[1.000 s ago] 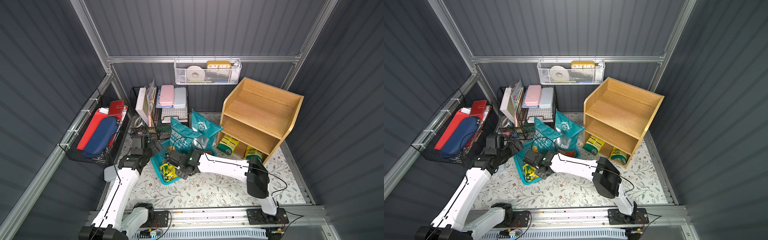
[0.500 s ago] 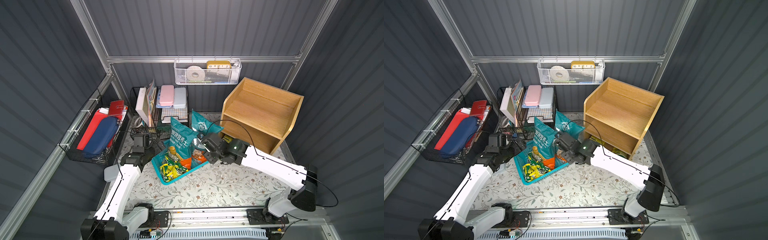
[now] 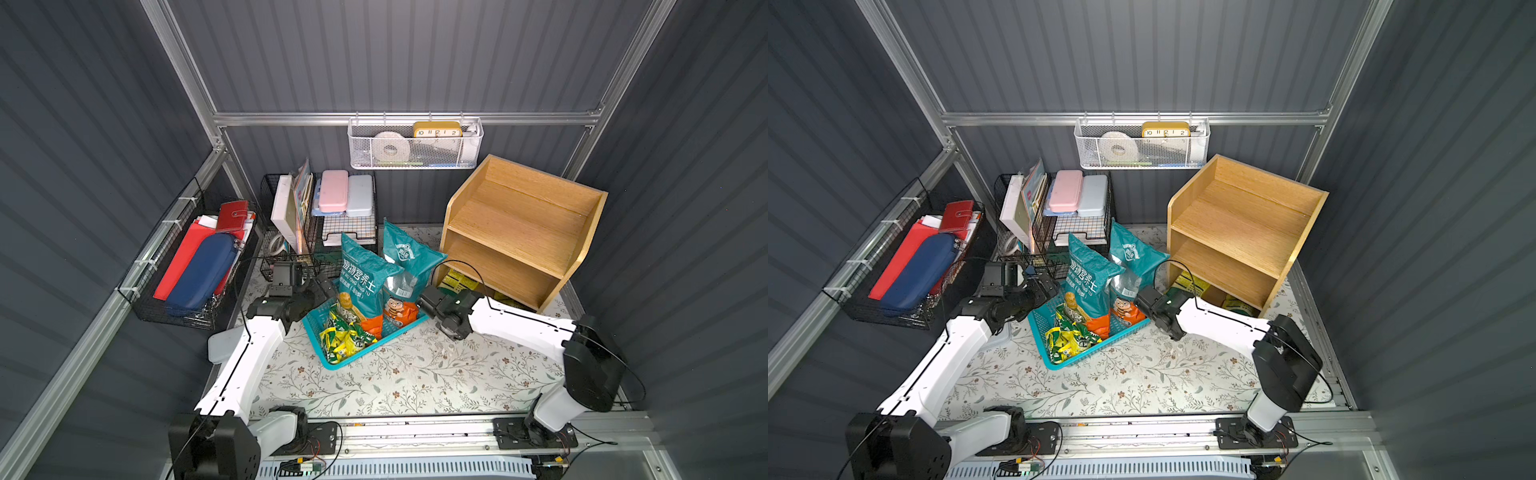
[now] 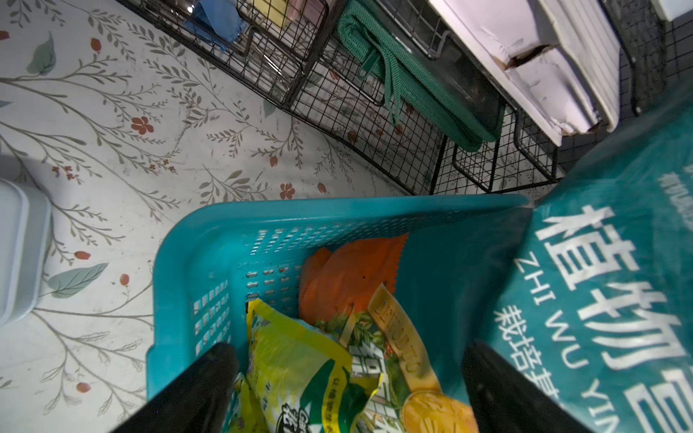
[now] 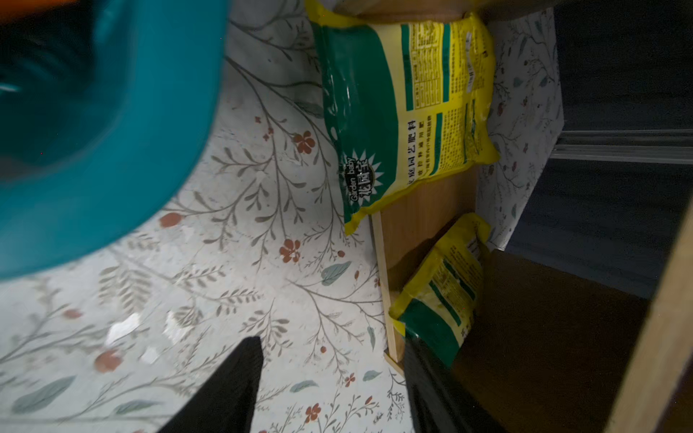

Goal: Take down the fertilizer bag from the shelf
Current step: Pick up the fertilizer bag from the shelf.

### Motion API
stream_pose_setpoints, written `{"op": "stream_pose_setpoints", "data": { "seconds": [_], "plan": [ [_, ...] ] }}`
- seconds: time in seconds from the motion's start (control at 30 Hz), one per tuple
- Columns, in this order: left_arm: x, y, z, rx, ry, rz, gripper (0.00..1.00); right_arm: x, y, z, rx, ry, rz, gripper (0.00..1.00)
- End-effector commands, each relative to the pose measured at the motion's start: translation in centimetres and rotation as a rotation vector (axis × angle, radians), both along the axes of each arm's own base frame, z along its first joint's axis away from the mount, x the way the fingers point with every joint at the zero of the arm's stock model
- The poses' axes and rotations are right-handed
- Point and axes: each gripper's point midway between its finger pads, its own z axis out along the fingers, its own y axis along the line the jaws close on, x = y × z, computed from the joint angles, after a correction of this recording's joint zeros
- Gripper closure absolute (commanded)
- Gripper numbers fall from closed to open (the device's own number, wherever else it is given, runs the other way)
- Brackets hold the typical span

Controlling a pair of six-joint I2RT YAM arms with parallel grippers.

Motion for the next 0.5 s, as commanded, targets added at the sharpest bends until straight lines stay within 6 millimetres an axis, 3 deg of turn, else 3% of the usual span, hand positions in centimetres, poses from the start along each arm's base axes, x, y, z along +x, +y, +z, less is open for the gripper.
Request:
{"op": "stream_pose_setpoints", "data": {
  "seconds": [0.0,0.13,0.47],
  "plan": [
    [0.4,-0.2,1.4,0.003,-0.029,-0.024,0.01,2.5,-0.5,-2.2,-0.115,-0.065,0.029,0.33],
    [0.2,-0.1,1.5,0.008,-0.028,-0.018,0.01,4.6,-1.1,-4.5,-0.196,-0.091,0.014,0.29],
    [0.8,-0.1,2.5,0.018,-0.035,-0.021,0.01,7.5,-0.1,-6.1,-0.089,-0.129,-0.001,0.31]
  ]
}}
